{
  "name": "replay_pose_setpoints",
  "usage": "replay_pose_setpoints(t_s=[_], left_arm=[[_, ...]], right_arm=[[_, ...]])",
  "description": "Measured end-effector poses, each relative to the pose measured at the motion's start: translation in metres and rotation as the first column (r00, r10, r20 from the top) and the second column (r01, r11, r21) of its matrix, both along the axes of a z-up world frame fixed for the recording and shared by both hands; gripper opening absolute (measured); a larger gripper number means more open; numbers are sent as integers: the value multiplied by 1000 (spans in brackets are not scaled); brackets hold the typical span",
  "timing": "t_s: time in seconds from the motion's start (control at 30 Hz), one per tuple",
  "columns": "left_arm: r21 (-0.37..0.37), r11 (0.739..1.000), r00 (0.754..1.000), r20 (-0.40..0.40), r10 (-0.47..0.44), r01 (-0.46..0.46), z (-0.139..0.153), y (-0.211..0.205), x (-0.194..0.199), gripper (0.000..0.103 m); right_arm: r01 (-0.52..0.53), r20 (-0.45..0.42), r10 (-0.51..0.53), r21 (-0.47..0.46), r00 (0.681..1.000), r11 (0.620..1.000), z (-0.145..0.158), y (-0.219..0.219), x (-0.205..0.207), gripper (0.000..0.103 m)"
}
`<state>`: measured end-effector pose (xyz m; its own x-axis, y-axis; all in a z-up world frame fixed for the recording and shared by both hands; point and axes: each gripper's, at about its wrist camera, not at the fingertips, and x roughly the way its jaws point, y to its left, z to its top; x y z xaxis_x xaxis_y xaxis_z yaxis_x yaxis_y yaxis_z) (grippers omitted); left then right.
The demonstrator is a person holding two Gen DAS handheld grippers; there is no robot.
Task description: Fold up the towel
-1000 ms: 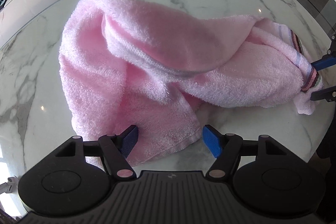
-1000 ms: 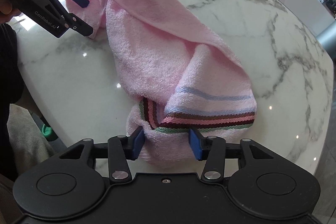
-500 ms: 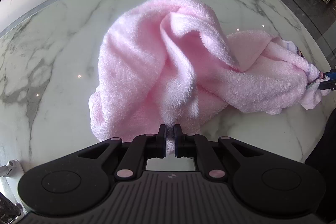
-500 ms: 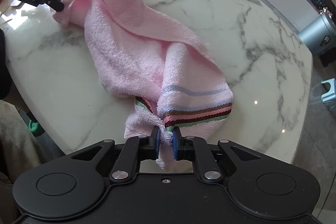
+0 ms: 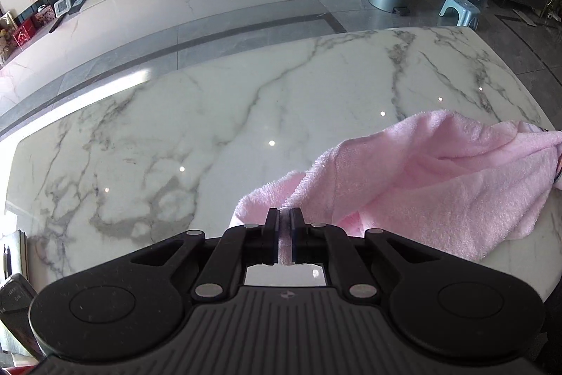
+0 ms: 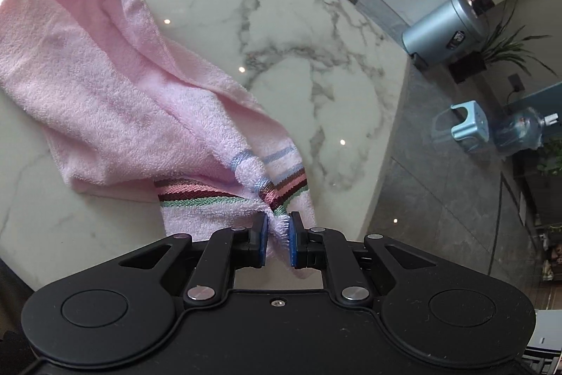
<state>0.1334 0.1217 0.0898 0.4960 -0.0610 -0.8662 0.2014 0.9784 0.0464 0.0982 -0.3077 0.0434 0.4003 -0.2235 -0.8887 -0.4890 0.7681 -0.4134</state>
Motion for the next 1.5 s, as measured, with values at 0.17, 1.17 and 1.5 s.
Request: replay_pose_setpoints(t_s=[0.17,1.17,1.5], left_arm=[[5,998,997,35,67,-67,7,9,37,5],[-264,947,959,-164,-232,184,-90,-136,51,10],[-267,947,953,-191,-233,178,-112,-164,86,11]], right_arm=[[43,7,-43,-34,999,998,-2,-13,30,10],[-201,-133,274,399,953,895,-45,86,-3,40],[-193,-202,288,390,936,901,-68,94,2,42]])
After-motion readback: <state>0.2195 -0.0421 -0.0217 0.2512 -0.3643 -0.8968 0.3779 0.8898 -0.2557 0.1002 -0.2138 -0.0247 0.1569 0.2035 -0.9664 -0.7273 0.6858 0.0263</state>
